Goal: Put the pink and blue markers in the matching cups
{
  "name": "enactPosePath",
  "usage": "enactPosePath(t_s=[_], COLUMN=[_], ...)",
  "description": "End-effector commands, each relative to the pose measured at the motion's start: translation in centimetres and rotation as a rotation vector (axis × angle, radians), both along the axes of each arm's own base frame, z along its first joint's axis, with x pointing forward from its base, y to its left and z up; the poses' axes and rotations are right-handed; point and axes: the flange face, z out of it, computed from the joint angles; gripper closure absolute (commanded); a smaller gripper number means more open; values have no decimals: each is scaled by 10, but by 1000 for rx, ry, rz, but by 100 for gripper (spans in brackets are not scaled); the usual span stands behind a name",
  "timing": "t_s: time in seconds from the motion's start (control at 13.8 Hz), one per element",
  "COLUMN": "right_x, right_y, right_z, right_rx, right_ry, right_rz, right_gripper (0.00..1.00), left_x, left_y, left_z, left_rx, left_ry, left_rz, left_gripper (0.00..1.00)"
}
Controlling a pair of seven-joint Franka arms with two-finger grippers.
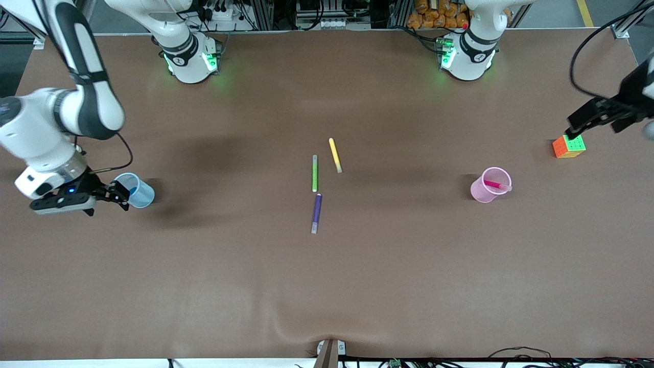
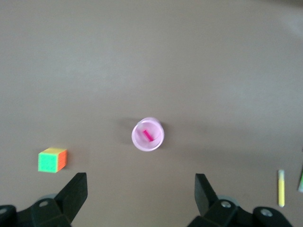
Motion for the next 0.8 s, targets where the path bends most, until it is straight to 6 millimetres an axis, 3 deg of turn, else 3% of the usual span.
enactPosePath(t_s=[0.0, 0.14, 0.36, 0.65, 0.72], right_x=[23, 35, 39, 38, 43], right_y=[10, 19, 14, 19, 17], right_z=[69, 102, 118, 172, 178], right_rx=[49, 50, 59, 31, 34], right_ry=[62, 71, 164, 174, 165], right_rz=[-63, -44, -45, 36, 27], right_gripper=[0, 0, 0, 0, 0], left_x=[-19, -26, -29, -40, -40], left_y=[5, 3, -2, -21, -23], left_z=[13, 15, 18, 24, 24], left_rx=[0, 12, 17, 23, 25], left_ry=[43, 73, 70, 75, 76], left_rz=[-7, 5, -4, -1, -5], left_gripper=[0, 0, 0, 0, 0])
